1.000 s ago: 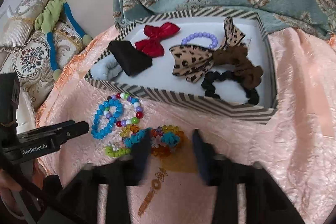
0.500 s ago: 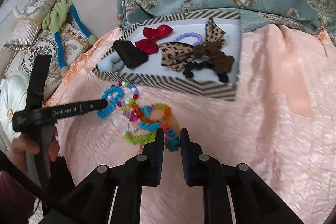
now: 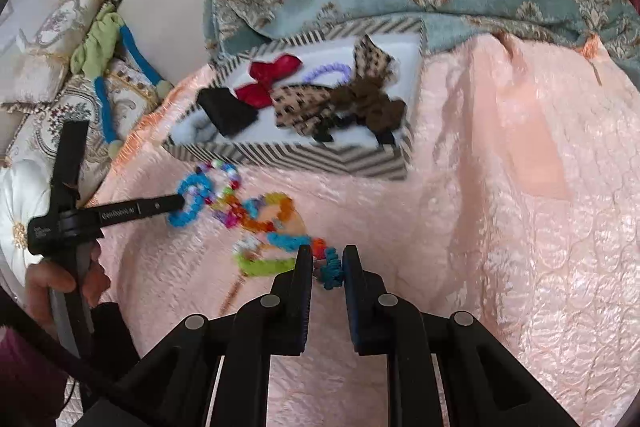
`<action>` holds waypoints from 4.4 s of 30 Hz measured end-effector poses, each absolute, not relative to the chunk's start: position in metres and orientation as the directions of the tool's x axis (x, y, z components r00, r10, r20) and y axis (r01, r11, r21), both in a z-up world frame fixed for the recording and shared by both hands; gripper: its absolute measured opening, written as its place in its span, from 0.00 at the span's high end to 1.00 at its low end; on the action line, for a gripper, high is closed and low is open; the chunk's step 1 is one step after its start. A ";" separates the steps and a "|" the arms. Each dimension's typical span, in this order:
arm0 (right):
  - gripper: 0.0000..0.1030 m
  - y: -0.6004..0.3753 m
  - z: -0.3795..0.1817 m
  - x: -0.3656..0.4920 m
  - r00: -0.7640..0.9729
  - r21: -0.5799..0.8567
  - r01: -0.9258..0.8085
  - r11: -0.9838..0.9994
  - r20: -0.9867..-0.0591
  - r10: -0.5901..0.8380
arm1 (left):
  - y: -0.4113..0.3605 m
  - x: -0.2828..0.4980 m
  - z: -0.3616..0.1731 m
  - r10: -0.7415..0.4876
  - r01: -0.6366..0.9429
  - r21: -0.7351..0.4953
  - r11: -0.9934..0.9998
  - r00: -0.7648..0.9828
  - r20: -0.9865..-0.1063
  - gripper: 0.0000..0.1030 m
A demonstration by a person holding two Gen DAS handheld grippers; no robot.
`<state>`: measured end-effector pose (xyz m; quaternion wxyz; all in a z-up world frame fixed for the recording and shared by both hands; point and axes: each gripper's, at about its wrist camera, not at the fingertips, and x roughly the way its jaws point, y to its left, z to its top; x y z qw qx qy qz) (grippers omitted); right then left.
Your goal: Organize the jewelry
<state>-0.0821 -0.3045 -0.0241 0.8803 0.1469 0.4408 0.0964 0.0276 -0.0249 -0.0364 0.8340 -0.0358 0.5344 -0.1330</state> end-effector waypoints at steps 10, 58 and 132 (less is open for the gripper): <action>0.87 -0.293 0.024 -0.085 0.659 0.335 -0.111 0.936 -0.680 0.322 | -0.013 0.010 0.005 -0.290 0.211 -0.215 0.954 0.455 -0.842 0.92; 0.78 -0.289 0.070 -0.068 0.699 0.146 -0.196 0.970 -0.673 0.243 | -0.051 0.011 0.066 -0.319 0.289 -0.190 0.938 0.508 -0.800 0.92; 0.45 -0.296 0.009 0.111 0.627 0.106 -0.035 0.994 -0.772 0.104 | -0.080 0.167 0.008 -0.136 0.183 -0.044 0.982 0.530 -0.837 0.46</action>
